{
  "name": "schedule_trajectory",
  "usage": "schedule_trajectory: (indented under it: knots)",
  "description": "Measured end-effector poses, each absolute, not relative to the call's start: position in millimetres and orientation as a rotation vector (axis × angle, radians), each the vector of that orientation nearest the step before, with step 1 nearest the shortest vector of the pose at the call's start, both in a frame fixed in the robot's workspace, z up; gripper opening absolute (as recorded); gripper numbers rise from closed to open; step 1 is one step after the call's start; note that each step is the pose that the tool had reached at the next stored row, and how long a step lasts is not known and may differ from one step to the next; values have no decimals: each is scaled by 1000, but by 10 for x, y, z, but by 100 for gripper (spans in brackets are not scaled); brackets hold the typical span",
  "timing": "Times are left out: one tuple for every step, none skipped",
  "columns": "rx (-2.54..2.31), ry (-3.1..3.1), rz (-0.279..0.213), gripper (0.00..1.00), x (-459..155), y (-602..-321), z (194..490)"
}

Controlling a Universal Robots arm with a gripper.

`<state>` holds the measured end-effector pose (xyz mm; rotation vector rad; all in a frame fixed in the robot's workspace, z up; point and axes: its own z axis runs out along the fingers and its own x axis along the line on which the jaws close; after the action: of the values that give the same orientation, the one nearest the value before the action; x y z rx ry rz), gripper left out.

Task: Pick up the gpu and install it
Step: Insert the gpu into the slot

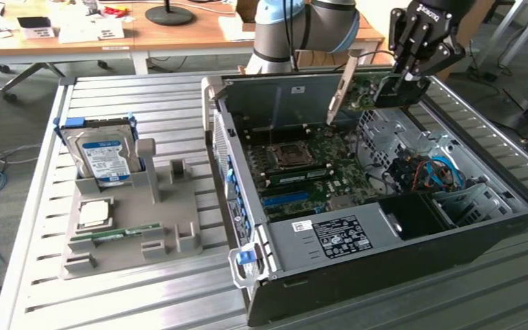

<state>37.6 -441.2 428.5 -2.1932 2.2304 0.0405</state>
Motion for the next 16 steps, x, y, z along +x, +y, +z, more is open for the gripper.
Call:
schedule_trajectory:
  knots:
    - [-2192, 2230, 39, 27, 354, -4412, 4280]
    - [-2191, 2229, 36, 27, 332, -4412, 4272]
    - [-2189, 2227, 32, 27, 311, -4412, 4264]
    - [-2187, 2224, 26, 27, 291, -4412, 4256]
    - [-2184, 2221, 20, 27, 272, -4412, 4247]
    - [-2181, 2218, 13, 27, 252, -4412, 4239]
    - [-2179, 2215, 7, 27, 233, -4412, 4231]
    - [-2177, 2213, 3, 27, 218, -4412, 4221]
    - [-2176, 2213, 2, 27, 213, -4412, 4216]
    - [-2176, 2213, 2, 27, 212, -4412, 4215]
    - [-2177, 2213, 2, 27, 212, -4412, 4215]
    - [-2177, 2213, 2, 27, 212, -4412, 4213]
    - [-2176, 2213, 2, 27, 210, -4412, 4210]
    - [-2173, 2216, 2, 27, 204, -4412, 4208]
    - [-2165, 2224, 2, 27, 200, -4412, 4205]
    - [-2154, 2235, 2, 27, 198, -4412, 4203]
